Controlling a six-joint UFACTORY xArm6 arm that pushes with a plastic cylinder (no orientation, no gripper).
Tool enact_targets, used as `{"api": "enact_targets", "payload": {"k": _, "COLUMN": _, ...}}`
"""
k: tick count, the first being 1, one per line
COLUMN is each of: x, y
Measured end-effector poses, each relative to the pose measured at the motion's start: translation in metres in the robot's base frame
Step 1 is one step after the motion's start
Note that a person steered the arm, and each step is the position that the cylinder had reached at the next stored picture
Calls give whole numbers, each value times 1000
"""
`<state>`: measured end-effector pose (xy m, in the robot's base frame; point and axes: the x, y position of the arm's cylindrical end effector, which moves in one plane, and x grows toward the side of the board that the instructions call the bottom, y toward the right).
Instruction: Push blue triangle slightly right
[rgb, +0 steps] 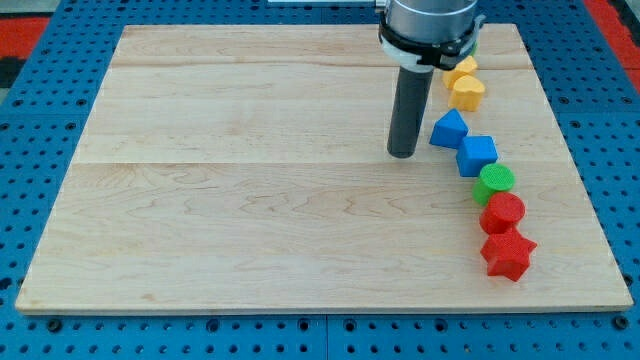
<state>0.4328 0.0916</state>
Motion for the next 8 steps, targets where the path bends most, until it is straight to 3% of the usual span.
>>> {"api": "enact_targets", "payload": {"k": 3, "x": -28, "y": 22}}
{"api": "enact_targets", "payload": {"k": 8, "x": -33, "y": 59}}
